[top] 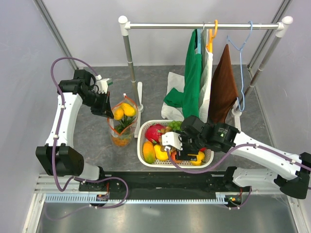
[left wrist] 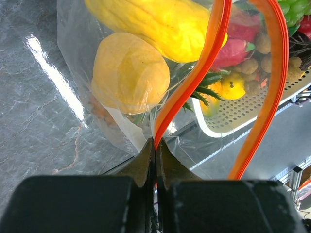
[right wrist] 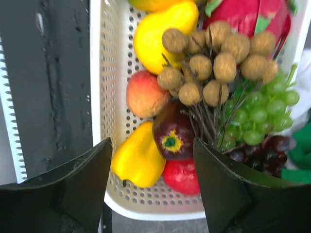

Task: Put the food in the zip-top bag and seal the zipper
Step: Pick up the fake fruit from the bin.

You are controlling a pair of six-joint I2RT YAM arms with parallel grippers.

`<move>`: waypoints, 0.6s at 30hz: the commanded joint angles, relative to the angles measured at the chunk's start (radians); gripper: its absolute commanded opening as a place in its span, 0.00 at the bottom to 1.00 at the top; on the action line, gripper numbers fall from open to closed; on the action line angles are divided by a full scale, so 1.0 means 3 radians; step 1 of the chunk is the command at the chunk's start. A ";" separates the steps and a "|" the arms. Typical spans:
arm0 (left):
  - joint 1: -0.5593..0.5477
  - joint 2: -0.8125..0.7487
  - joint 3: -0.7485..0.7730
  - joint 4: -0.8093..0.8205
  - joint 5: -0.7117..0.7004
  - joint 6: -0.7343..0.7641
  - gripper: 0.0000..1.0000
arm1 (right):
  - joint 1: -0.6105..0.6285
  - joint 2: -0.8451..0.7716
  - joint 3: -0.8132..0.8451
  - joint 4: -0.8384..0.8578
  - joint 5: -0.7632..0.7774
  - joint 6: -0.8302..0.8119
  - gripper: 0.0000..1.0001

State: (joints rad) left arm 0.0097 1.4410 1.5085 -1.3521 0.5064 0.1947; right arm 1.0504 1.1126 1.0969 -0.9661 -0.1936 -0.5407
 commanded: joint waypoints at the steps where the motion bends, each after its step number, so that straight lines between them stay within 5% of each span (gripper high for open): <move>1: -0.0002 -0.0063 0.0028 0.0002 0.0071 -0.0030 0.02 | 0.0006 -0.0093 -0.0174 -0.0052 0.0369 0.0186 0.74; 12: 0.0003 -0.0089 0.0039 -0.0003 0.0086 -0.0025 0.02 | -0.0024 0.0024 -0.0420 0.0122 0.0835 0.0274 0.77; 15: -0.0002 -0.0079 0.0039 -0.0013 0.0076 -0.0010 0.02 | -0.0024 0.0131 -0.0404 0.0040 0.0728 0.0238 0.67; 18: -0.0002 -0.0104 0.0044 -0.0023 0.0056 0.0000 0.02 | -0.0019 0.0040 -0.0420 -0.0153 0.0651 0.0136 0.66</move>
State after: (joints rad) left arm 0.0097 1.4410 1.5085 -1.3521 0.5079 0.1951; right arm 1.0451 1.1481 0.9813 -0.9531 0.0200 -0.4736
